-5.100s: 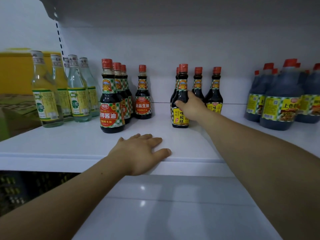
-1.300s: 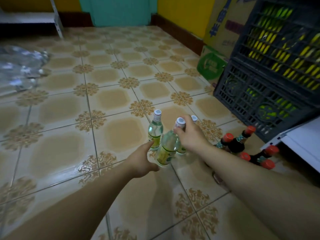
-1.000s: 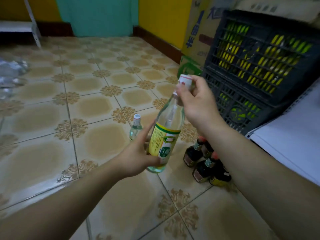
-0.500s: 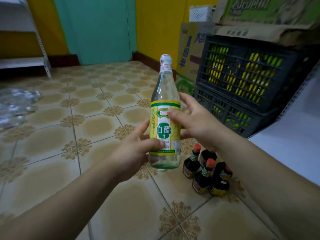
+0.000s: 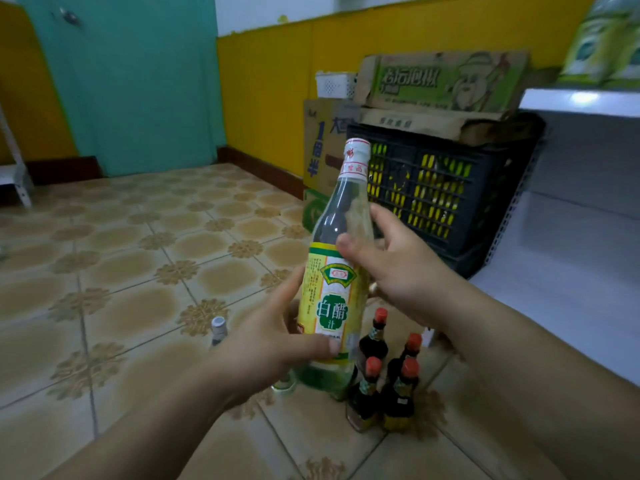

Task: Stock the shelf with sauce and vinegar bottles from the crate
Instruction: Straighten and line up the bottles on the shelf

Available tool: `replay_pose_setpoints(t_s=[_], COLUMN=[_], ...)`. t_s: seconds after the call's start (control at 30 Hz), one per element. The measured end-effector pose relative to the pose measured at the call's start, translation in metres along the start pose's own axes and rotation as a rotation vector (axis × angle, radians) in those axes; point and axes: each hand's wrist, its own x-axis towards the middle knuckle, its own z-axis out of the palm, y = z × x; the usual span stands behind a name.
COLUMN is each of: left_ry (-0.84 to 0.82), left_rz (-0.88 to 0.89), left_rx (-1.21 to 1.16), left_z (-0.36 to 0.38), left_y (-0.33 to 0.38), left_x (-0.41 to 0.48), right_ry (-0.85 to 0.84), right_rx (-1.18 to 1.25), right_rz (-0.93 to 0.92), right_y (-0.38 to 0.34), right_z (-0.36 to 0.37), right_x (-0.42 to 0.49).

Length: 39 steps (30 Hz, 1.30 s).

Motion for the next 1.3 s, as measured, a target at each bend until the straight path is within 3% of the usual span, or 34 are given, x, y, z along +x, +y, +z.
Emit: replay_pose_setpoints(t_s=[0.17,0.43,0.67,0.93,1.03,1.2,1.3], left_ry=[0.057,-0.112,-0.293,-0.349,-0.344,-0.141,-0.113], left_rz=[0.082,0.233,0.344,0.389,0.367,0.371,0.356], left_rx=[0.049,0.097,0.164,0.281,0.489,1.121,1.426], left_z=[0.037,0.132,0.222,0.279,0.276,0.26,0.254], left_y=[0.036,0.095,0.143,0.184,0.19,0.181,0.171], left_x=[0.058,0.158,0.226,0.3,0.342,0.412,0.446], right_ry=[0.121,0.272,0.493,0.673,0.738,0.827,0.833], right_rx=[-0.102,-0.291,-0.301,-0.343,-0.363,-0.453,-0.487], right_rz=[-0.064,-0.057,-0.133,-0.125,-0.105,-0.052,-0.004], right_y=[-0.031,-0.081,-0.126,-0.161,-0.171,-0.175,-0.165], right_z=[-0.059,-0.183,-0.282,-0.361,-0.387,-0.424,-0.439], right_x=[0.001,-0.013,-0.038,-0.021,0.0,0.043,0.065])
